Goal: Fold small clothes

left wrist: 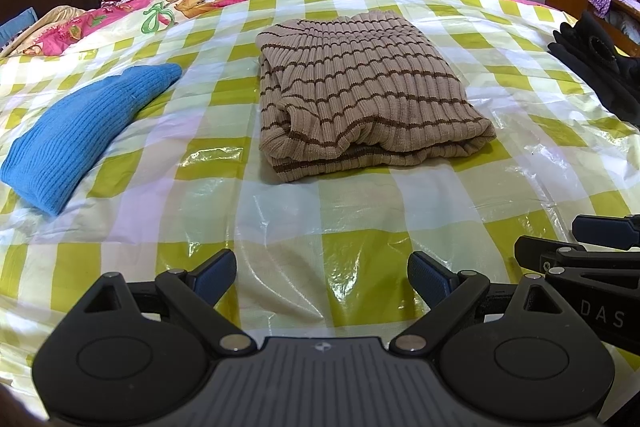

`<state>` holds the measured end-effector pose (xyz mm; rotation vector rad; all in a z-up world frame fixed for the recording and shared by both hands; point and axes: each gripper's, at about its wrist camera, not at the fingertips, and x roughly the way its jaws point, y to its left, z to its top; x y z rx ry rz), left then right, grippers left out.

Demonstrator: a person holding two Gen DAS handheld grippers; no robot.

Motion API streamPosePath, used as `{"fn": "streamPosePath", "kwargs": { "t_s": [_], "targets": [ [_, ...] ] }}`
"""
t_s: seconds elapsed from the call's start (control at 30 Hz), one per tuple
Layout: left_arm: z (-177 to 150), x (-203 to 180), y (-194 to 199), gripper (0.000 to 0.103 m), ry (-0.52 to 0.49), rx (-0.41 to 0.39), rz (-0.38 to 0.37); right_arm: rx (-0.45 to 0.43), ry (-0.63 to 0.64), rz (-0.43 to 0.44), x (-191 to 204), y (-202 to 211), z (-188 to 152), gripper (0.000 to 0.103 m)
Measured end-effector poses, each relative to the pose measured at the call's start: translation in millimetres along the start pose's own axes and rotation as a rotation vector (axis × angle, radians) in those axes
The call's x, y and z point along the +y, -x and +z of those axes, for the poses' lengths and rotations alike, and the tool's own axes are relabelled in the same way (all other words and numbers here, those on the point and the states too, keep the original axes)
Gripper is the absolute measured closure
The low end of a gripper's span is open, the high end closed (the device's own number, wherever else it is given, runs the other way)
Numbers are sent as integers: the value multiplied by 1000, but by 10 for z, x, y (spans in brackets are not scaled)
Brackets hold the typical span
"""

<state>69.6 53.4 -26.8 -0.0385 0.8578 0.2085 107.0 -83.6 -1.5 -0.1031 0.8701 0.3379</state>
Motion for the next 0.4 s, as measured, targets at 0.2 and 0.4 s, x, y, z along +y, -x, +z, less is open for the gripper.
{"fn": "streamPosePath", "kwargs": {
  "t_s": [0.2, 0.4],
  "targets": [
    [0, 1, -6, 0, 3, 4, -1, 0, 0, 0, 3, 0, 1, 51],
    [-1, 4, -14, 0, 4, 5, -2, 1, -1, 0, 0, -3, -1, 51]
  ]
}}
